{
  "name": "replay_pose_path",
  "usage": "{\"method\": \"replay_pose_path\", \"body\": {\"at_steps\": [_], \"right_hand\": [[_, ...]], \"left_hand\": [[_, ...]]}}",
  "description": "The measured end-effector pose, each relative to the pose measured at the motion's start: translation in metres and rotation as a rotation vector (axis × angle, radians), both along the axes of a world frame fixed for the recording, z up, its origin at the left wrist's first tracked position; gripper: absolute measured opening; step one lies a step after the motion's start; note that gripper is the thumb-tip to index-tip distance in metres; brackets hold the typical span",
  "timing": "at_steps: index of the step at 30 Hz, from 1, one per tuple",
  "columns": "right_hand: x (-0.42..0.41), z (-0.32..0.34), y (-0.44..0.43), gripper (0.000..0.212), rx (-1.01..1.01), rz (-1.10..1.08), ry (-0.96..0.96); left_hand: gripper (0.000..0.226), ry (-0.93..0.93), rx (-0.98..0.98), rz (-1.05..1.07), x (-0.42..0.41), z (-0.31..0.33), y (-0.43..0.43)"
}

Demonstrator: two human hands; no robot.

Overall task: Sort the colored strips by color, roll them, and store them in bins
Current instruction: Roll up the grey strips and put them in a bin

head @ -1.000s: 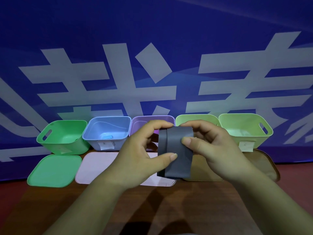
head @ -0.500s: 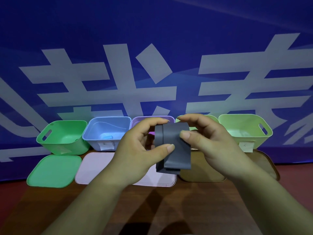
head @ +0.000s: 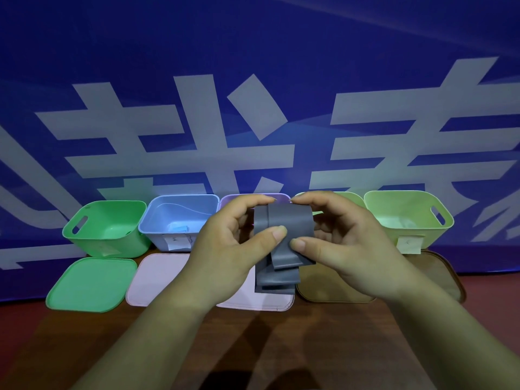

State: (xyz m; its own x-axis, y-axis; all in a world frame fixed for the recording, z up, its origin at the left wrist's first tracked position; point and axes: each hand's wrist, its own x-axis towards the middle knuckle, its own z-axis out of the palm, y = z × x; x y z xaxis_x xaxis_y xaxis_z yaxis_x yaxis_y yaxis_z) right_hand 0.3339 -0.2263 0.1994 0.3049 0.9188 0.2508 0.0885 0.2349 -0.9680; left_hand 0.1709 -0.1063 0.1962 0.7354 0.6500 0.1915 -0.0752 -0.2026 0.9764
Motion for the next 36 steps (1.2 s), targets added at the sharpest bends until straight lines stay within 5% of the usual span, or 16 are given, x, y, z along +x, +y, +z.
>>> {"method": "replay_pose_path", "body": {"at_steps": [8, 17, 20, 30, 36], "right_hand": [[-0.002, 0.004, -0.001, 0.042, -0.044, -0.070, 0.024], [-0.006, 0.011, -0.002, 0.024, -0.107, -0.059, 0.060], [-0.005, 0.009, -0.002, 0.032, -0.124, -0.081, 0.026], [-0.008, 0.008, -0.006, 0.030, 0.054, -0.080, -0.105], [-0.011, 0.009, -0.005, 0.024, 0.046, -0.178, -0.078]], "left_hand": [[0.058, 0.039, 0.077, -0.102, -0.007, 0.004, -0.001], [0.048, -0.018, 0.033, -0.071, -0.007, 0.002, -0.005], [0.048, -0.032, 0.018, -0.037, -0.006, 0.001, -0.006], [0.040, -0.049, -0.108, -0.029, -0.001, 0.000, -0.005], [0.036, 0.056, -0.009, -0.041, -0.002, 0.001, -0.006]]}}
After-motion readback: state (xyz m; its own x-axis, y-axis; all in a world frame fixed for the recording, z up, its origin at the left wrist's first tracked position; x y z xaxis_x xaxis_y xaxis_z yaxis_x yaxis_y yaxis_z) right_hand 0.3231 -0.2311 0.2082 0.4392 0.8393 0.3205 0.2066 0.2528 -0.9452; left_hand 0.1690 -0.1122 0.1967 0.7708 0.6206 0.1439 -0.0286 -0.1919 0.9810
